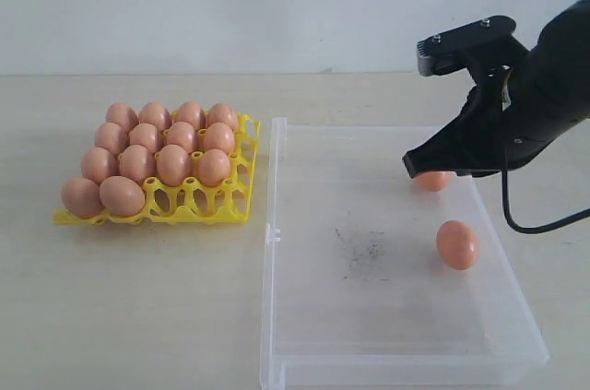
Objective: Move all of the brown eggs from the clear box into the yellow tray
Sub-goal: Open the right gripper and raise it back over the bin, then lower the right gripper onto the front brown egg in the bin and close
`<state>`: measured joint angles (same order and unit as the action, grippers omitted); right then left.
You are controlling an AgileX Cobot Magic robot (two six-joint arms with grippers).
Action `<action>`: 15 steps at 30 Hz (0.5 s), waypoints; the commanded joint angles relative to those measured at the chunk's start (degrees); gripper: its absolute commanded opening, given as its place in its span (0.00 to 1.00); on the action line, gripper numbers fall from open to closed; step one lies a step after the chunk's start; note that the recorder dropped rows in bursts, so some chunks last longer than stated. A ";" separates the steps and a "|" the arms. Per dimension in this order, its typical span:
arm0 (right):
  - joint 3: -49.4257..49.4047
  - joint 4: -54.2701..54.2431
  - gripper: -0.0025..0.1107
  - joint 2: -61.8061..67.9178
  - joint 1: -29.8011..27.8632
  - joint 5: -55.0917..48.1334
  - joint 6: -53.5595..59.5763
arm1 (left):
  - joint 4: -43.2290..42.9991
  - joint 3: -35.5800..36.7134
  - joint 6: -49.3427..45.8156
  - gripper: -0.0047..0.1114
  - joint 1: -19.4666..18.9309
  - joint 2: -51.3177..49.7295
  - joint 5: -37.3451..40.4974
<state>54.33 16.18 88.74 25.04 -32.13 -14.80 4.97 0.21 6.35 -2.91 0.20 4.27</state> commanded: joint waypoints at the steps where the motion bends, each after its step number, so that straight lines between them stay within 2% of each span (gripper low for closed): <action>1: 0.49 -4.61 0.03 -0.04 -0.52 -6.55 2.96 | 0.03 -0.21 0.07 0.07 0.22 -0.20 -0.32; 5: 0.38 -8.19 0.13 -0.04 -0.52 -9.34 2.70 | 0.03 -0.21 0.07 0.07 0.22 -0.20 -0.32; 10: 0.38 -13.41 0.39 0.53 -0.52 -8.98 2.93 | 0.03 -0.21 0.07 0.07 0.22 -0.20 -0.32; 12: 0.38 -14.28 0.43 2.11 -0.52 -8.98 2.93 | 0.03 -0.21 0.07 0.07 0.22 -0.20 -0.32; 15: 0.38 -14.28 0.44 6.06 -0.52 -7.86 3.19 | 0.03 -0.21 0.07 0.07 0.22 -0.20 -0.32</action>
<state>54.59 2.22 91.88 24.80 -40.96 -12.17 4.97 0.21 6.35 -2.91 0.20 4.27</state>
